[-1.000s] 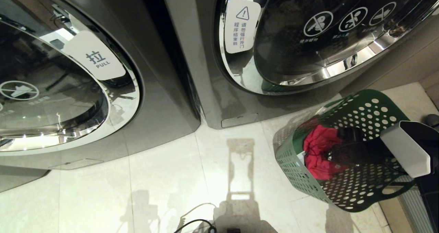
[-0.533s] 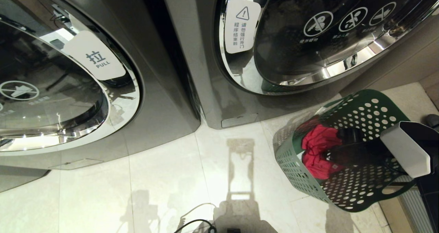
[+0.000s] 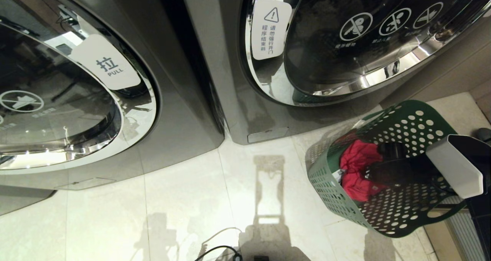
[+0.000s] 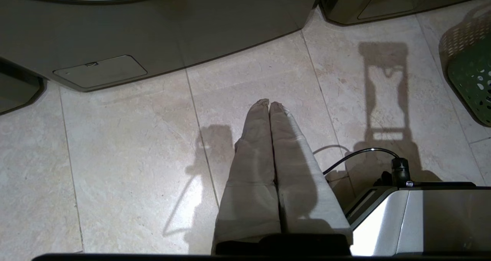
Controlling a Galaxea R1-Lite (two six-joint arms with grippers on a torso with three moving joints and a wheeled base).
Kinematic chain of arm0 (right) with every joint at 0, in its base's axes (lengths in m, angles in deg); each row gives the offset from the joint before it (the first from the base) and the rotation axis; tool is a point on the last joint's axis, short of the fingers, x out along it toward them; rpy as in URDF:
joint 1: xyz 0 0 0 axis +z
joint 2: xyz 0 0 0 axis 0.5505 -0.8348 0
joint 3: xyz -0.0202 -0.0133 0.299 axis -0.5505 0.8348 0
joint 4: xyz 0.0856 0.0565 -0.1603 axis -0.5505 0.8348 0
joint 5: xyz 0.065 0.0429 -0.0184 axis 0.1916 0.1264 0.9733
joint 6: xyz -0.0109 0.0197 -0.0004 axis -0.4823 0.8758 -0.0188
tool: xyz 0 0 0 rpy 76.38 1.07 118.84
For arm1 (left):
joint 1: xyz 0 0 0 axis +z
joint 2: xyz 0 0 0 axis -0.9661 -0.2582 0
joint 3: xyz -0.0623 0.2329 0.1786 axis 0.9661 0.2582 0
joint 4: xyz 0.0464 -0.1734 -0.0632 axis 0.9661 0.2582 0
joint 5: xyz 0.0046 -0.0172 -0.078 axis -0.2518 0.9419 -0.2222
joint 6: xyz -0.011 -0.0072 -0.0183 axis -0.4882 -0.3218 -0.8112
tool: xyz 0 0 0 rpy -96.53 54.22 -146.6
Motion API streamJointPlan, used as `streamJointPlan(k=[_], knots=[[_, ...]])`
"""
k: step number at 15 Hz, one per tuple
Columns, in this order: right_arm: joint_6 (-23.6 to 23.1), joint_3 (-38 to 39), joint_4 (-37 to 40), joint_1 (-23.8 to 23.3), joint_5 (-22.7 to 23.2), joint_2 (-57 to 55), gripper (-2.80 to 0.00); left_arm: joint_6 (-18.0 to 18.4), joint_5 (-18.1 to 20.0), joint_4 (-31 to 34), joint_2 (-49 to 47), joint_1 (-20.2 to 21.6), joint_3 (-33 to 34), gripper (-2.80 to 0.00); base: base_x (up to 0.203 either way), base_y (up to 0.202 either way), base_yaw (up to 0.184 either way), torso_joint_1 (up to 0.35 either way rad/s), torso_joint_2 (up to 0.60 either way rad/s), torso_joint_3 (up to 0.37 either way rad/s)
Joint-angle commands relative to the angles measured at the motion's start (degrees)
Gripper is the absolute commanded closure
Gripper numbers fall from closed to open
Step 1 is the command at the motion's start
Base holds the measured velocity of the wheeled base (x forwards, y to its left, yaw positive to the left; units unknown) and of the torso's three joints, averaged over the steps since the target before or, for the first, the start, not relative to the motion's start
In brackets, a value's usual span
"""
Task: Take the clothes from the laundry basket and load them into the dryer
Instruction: Take the clothes out of the basket
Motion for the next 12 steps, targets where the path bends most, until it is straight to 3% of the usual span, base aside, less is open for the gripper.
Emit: streamJointPlan(k=[1, 6, 12], knots=[[0.2, 0.9, -0.1, 0.1, -0.1, 0.9, 0.0, 0.0, 0.0, 0.0, 0.1, 0.0, 0.0, 0.0, 0.0, 0.0, 0.0, 0.0, 0.0, 0.0], [2.1, 4.0, 0.0, 0.1, -0.1, 4.7, 0.0, 0.0, 0.0, 0.0, 0.1, 0.0, 0.0, 0.0, 0.0, 0.0, 0.0, 0.0, 0.0, 0.0], [2.0, 18.0, 0.0, 0.7, 0.3, 22.0, 0.0, 0.0, 0.0, 0.0, 0.1, 0.0, 0.0, 0.0, 0.0, 0.0, 0.0, 0.0, 0.0, 0.0]])
